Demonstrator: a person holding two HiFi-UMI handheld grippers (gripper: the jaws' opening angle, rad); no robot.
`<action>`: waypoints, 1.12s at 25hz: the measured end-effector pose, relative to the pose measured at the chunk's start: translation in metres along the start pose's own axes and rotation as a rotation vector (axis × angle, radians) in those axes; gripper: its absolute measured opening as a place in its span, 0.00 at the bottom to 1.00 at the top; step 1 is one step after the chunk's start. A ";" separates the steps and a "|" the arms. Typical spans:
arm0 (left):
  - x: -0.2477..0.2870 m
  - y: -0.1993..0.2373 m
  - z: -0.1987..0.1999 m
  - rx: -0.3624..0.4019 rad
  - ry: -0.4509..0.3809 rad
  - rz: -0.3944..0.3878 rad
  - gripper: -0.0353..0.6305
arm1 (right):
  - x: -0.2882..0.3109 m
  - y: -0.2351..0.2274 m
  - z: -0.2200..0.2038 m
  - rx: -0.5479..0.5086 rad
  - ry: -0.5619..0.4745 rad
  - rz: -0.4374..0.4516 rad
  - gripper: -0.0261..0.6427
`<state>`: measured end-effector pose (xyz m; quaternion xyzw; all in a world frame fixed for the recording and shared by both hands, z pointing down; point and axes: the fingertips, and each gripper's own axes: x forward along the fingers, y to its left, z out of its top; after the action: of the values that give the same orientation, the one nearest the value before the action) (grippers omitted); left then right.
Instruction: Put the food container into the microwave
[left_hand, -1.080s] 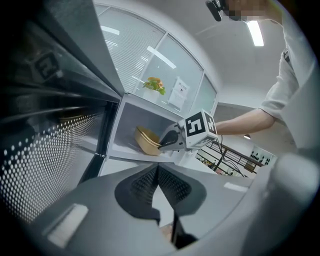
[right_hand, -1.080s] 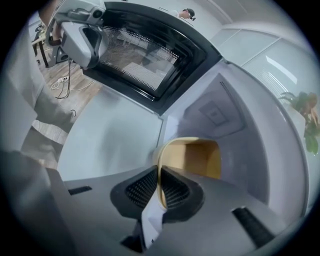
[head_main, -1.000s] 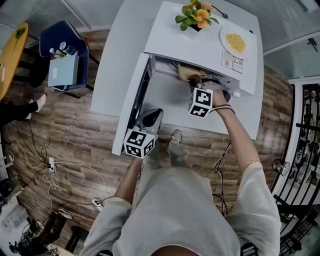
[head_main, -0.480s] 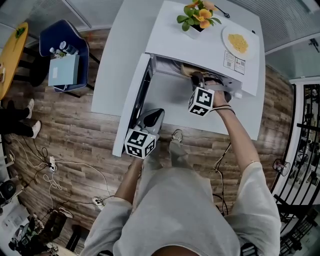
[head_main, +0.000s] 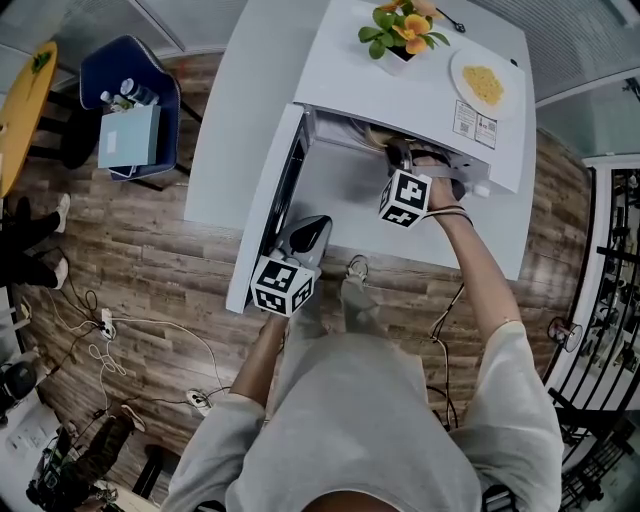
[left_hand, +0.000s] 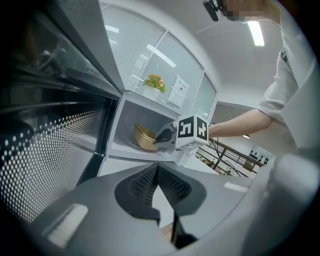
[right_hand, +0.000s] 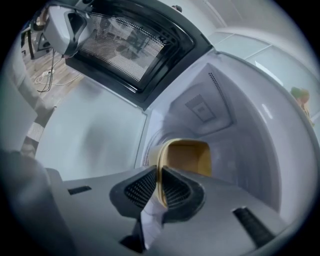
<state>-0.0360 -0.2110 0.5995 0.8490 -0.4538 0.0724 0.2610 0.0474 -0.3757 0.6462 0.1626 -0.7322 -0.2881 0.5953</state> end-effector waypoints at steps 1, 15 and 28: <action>0.000 0.000 0.000 -0.001 0.001 0.000 0.07 | 0.001 0.000 0.001 -0.001 0.000 -0.003 0.08; 0.000 0.006 0.001 -0.007 0.000 0.008 0.07 | 0.006 -0.001 0.004 -0.014 -0.013 -0.035 0.08; 0.001 0.007 0.001 -0.004 0.001 0.005 0.07 | 0.002 -0.002 0.010 0.005 -0.041 -0.062 0.26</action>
<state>-0.0410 -0.2151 0.6013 0.8472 -0.4561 0.0725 0.2626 0.0371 -0.3761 0.6455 0.1810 -0.7396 -0.3077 0.5705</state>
